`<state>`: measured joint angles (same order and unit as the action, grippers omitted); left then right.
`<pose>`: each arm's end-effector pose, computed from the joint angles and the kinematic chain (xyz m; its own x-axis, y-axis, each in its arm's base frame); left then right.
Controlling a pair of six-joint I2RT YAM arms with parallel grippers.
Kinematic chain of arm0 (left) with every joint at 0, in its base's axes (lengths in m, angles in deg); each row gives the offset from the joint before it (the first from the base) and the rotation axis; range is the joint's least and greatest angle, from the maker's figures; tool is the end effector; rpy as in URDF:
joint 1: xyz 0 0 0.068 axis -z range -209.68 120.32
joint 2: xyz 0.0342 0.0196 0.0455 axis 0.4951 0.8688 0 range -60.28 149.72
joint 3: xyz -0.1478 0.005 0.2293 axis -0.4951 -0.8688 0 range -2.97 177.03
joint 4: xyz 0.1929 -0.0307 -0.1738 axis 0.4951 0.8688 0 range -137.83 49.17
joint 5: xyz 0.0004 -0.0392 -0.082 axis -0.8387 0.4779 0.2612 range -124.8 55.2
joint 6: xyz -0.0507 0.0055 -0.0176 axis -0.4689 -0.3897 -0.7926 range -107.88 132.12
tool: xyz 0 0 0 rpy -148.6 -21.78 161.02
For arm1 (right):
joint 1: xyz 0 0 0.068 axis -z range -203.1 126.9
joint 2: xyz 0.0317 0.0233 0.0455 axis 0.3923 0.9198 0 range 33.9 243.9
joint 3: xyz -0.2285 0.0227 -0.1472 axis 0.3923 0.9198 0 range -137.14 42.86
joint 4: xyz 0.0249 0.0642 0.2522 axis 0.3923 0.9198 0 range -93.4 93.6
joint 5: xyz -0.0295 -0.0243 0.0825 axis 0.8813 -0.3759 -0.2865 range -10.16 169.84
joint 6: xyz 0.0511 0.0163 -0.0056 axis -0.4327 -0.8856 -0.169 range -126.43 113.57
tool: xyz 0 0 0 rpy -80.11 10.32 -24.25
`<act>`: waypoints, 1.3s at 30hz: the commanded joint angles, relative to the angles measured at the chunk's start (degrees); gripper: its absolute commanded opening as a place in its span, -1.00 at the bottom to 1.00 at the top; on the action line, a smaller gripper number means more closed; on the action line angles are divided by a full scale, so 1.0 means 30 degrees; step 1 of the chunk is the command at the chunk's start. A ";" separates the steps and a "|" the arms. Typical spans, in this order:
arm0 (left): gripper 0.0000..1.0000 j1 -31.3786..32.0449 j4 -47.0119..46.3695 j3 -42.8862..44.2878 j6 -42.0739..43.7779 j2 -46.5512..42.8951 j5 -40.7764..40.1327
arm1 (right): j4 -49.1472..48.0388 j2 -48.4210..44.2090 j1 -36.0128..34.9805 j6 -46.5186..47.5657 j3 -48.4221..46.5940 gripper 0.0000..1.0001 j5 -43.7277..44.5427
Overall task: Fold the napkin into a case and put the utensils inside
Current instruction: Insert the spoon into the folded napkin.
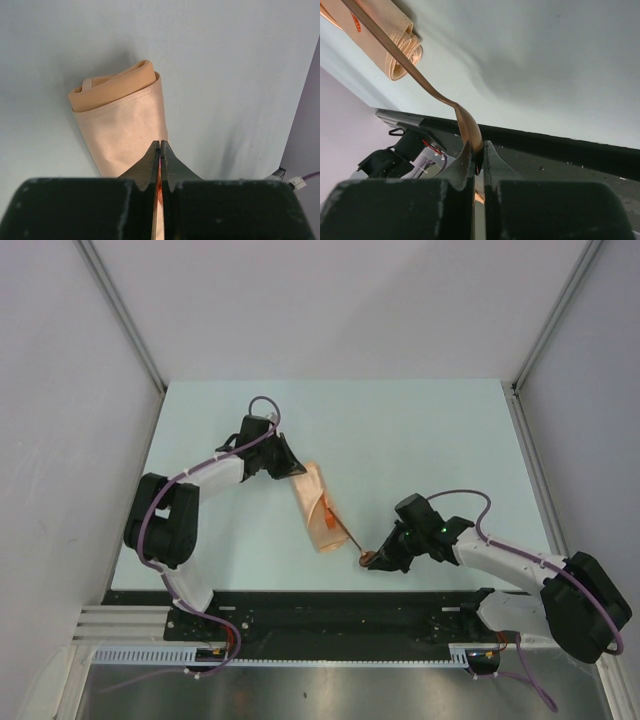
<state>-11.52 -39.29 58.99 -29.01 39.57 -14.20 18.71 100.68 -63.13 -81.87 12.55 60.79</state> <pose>0.3470 -0.1269 0.1927 -0.8620 -0.3652 -0.3514 -0.0595 0.7615 -0.6454 0.1493 0.1406 0.1668 -0.8788 0.4567 0.1386 0.4469 0.6857 0.5745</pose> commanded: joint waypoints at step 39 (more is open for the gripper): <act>-1.00 0.0746 0.0055 0.1762 -0.0999 0.1256 -0.1681 | -0.1127 0.2698 -0.2184 -0.2481 -0.2905 -1.00 0.0872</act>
<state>-9.56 -38.44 62.64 -31.21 43.66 -18.27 19.10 107.44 -69.36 -87.49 5.30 64.88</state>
